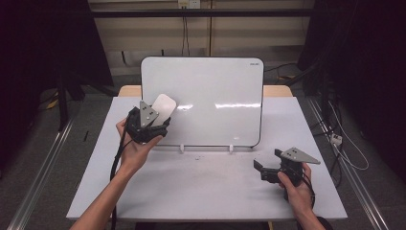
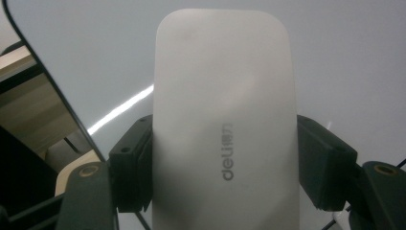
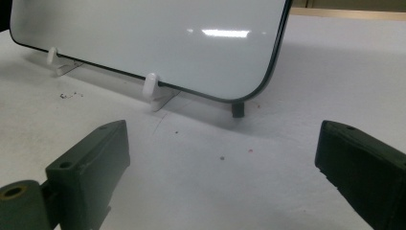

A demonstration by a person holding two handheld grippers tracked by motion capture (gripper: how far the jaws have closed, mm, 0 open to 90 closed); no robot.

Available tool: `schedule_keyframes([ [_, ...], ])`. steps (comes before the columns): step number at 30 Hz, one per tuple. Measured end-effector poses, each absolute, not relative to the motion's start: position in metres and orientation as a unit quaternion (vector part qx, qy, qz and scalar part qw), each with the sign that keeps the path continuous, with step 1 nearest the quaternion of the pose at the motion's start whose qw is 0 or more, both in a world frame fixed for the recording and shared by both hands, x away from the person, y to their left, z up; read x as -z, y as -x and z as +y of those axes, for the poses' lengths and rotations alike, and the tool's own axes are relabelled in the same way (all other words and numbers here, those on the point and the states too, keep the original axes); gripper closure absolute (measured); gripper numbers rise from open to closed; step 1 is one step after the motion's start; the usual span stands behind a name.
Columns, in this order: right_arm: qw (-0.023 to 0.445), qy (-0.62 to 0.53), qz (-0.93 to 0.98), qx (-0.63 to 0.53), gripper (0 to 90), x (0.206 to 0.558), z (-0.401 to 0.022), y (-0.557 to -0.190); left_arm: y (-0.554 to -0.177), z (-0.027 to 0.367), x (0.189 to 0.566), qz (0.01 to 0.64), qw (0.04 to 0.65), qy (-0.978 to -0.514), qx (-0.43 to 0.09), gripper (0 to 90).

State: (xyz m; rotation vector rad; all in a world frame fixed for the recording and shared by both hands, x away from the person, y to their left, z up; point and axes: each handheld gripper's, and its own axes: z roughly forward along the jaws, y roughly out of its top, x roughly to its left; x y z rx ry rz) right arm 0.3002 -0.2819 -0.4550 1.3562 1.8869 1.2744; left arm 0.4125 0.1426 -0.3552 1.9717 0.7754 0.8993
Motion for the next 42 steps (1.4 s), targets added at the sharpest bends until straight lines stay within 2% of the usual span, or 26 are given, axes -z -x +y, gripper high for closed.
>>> schedule_keyframes([
  [14, 0.243, -0.497, 0.691, -0.465, 4.8, 0.456, -0.282, -0.302, -0.408, 0.154, 0.371, 0.326, 0.388, -0.786, -0.354, 31.1],
  [21, 0.244, -0.495, 0.692, -0.465, 4.8, 0.456, -0.281, -0.301, -0.408, 0.151, 0.382, 0.312, 0.371, -0.799, -0.356, 31.1],
  [31, 0.247, -0.496, 0.692, -0.462, 4.8, 0.455, -0.279, -0.300, -0.416, 0.146, 0.393, 0.315, 0.360, -0.804, -0.352, 31.2],
  [42, 0.247, -0.494, 0.693, -0.463, 4.8, 0.454, -0.280, -0.300, -0.427, 0.139, 0.406, 0.306, 0.338, -0.807, -0.374, 31.0],
])
